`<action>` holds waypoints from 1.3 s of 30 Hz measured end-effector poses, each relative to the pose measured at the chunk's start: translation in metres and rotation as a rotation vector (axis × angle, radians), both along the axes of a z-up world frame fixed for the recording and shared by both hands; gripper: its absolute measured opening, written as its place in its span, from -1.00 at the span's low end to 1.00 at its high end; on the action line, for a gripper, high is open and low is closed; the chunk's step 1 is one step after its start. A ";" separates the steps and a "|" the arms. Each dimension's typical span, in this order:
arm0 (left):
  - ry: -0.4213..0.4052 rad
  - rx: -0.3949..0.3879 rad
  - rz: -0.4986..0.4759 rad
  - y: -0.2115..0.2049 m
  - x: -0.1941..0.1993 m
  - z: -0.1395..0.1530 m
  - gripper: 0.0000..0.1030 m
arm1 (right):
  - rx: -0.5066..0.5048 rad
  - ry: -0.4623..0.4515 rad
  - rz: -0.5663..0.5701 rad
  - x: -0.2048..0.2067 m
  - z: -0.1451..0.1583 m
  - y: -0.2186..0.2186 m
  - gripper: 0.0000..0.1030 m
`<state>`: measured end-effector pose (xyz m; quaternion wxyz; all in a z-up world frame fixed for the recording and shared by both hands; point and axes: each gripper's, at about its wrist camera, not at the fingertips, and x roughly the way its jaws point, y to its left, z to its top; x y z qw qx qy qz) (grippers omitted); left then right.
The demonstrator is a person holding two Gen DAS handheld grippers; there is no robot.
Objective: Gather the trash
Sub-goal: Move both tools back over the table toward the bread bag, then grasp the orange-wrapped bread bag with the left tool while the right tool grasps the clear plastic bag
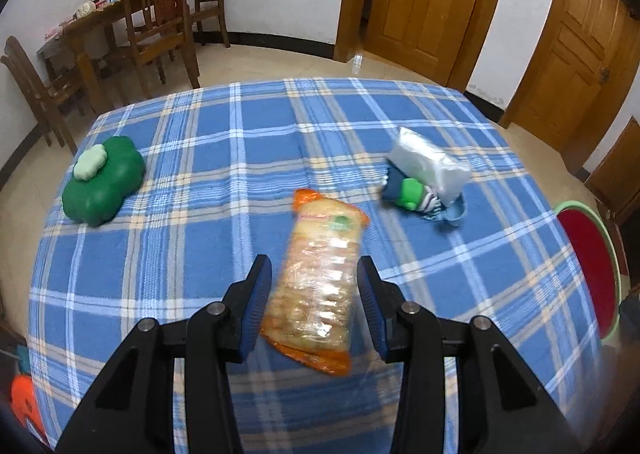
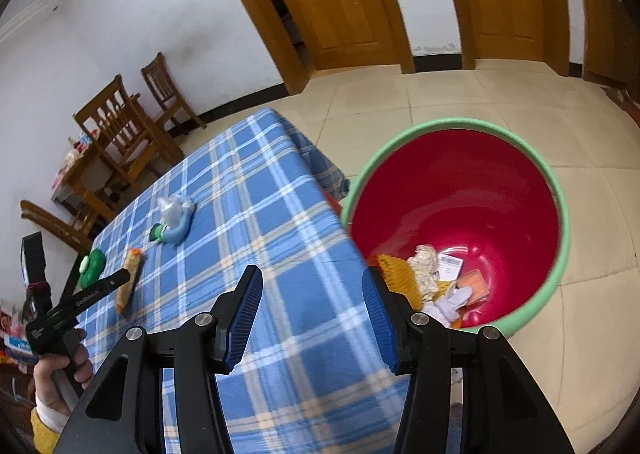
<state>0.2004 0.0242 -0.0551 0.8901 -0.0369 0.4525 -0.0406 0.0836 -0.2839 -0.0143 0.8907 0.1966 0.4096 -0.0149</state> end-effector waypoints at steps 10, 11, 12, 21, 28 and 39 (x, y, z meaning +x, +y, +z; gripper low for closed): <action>0.004 -0.072 0.000 0.011 0.010 -0.008 -0.09 | -0.028 0.016 0.096 0.035 0.000 0.044 0.04; 0.005 -0.079 0.001 0.012 0.011 -0.009 -0.09 | -0.029 0.018 0.105 0.039 0.000 0.049 0.04; 0.006 -0.086 0.000 0.012 0.012 -0.010 -0.09 | -0.031 0.019 0.114 0.042 0.000 0.052 0.04; -0.001 -0.139 0.026 0.018 0.027 -0.014 -0.32 | -0.070 0.029 0.228 0.082 -0.002 0.097 0.04; -0.030 -0.167 0.037 0.024 0.029 -0.016 -0.36 | -0.103 0.040 0.302 0.116 -0.008 0.124 0.04; -0.059 -0.166 0.067 0.033 0.023 -0.018 -0.36 | -0.165 0.038 0.391 0.174 -0.019 0.159 0.03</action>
